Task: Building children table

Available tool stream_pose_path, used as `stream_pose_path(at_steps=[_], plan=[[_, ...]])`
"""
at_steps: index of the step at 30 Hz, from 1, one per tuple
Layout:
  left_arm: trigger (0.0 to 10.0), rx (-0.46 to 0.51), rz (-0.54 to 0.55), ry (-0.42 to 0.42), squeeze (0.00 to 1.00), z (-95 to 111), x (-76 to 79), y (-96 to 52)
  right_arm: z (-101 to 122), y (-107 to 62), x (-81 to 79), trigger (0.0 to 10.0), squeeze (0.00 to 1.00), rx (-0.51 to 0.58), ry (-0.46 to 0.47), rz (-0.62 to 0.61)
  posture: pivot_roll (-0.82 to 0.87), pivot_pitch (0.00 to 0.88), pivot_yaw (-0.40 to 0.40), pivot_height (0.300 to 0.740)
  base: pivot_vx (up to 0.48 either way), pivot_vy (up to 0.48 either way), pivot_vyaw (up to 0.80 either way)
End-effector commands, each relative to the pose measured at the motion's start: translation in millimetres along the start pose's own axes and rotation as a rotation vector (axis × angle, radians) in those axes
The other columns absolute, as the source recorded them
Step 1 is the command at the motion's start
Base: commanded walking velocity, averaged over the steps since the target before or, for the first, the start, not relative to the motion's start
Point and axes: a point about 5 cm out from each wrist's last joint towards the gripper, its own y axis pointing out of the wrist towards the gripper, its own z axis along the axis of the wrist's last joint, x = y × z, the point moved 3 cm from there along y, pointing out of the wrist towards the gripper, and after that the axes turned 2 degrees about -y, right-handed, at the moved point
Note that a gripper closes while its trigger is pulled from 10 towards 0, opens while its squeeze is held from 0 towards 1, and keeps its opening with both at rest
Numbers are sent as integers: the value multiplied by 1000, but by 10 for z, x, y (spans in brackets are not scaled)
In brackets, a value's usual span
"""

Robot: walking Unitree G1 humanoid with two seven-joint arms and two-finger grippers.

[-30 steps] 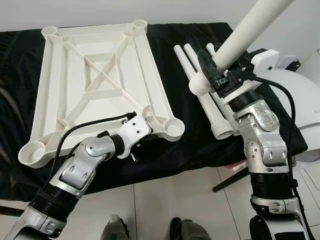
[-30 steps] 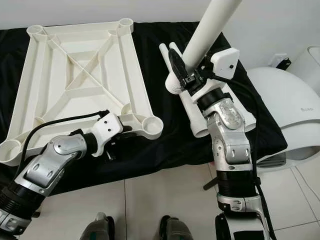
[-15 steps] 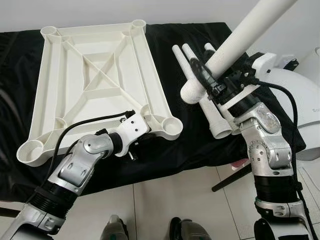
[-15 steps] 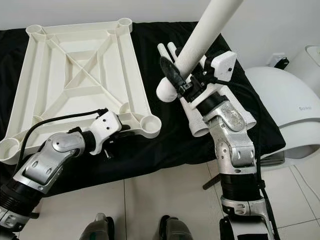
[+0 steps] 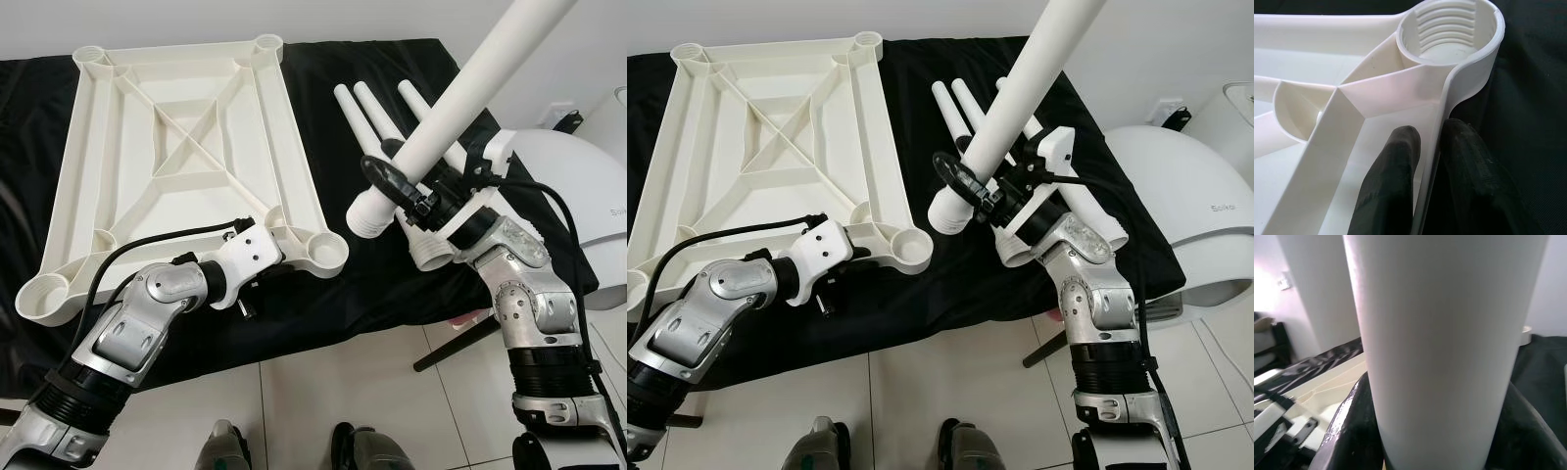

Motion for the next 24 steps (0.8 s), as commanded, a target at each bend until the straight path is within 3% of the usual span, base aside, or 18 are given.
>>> stream_pose_path(at_steps=[1, 24], plan=[[10000, 24, 14, 53, 0, 128, 5, -30, -49, 19, -41, 10000, 0, -12, 24, 61, 86, 206, -36, 740, 0, 0, 0], [10000, 46, 1, 49, 0, 228, 97, 7, -156, 255, -162, 10000, 0, -15, 60, 220, 110, 189, -51, 740, 0, 0, 0]])
